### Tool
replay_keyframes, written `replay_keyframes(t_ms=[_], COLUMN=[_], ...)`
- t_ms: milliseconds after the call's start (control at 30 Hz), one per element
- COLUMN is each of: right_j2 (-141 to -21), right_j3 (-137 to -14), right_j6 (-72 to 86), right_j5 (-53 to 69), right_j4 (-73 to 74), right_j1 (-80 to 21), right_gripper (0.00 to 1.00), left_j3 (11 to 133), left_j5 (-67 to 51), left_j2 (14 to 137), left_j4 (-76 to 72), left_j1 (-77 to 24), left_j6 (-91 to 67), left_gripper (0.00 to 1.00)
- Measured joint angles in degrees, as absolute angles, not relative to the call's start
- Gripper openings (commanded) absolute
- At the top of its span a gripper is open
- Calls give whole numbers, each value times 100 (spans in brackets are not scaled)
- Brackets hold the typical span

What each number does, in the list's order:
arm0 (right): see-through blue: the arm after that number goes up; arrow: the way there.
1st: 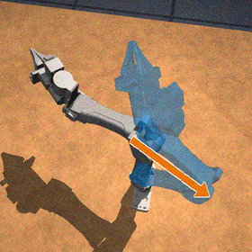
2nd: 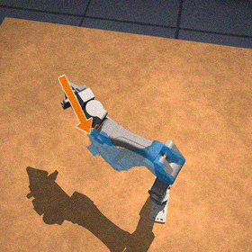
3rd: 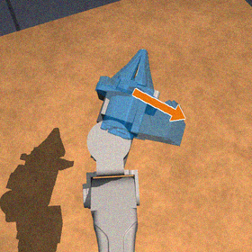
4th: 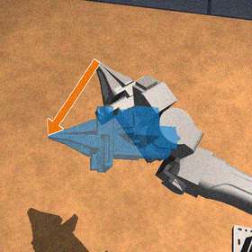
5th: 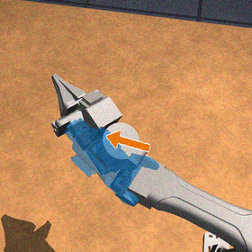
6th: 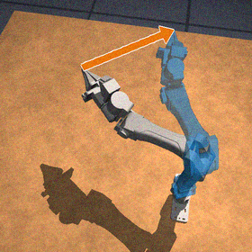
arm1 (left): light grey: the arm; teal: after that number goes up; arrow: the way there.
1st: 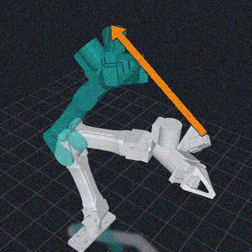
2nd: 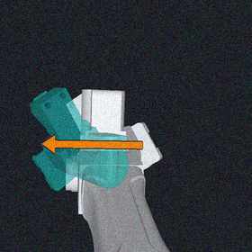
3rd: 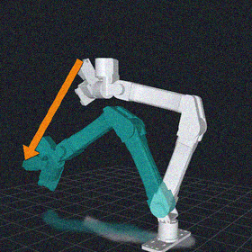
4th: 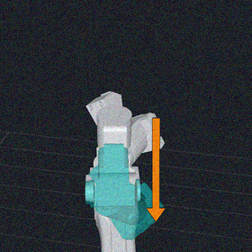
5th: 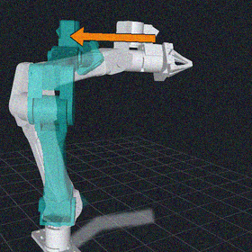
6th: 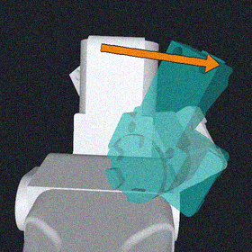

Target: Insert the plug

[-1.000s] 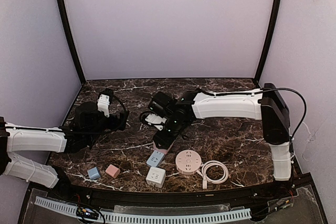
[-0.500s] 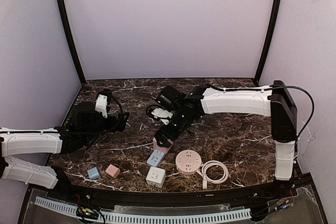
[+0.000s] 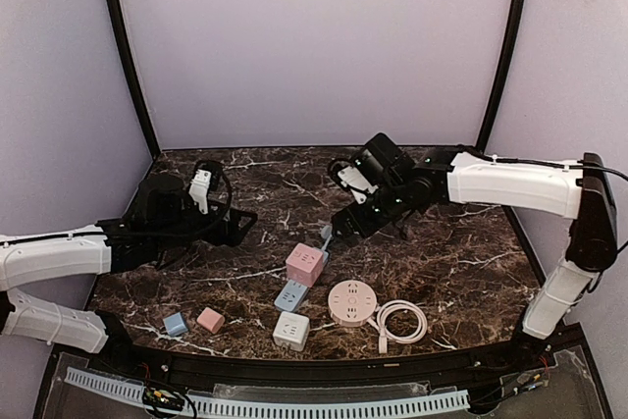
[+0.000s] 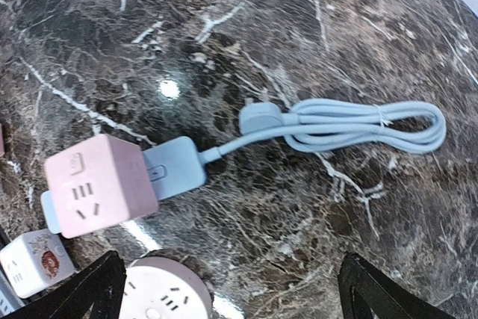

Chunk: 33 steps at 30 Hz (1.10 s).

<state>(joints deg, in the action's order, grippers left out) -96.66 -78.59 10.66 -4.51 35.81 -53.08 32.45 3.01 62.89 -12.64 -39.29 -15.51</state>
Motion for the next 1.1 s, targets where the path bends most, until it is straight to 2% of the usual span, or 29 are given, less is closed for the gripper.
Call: replay_keyframes(t_ms=[400,800,1100], right_j2=[-8739,-8252,-8001], right_j3=[-6958,-6302,-6136], right_j6=[1776,1942,1911], right_j5=[-1584,-1984,-2001], right_j4=[3214,2958,2768], right_j1=[-5054,-5046,-5024], right_gripper=[99,98,99], left_j3=[4939,6058,6770], left_j5=[-163,-213,-148], left_j2=[7330,9008,9850], left_j4=[405,1525,1935], left_j1=[-5111,-5489,-5616], left_j6=[-1820,-1564,-1496], left_gripper=[100,100,90])
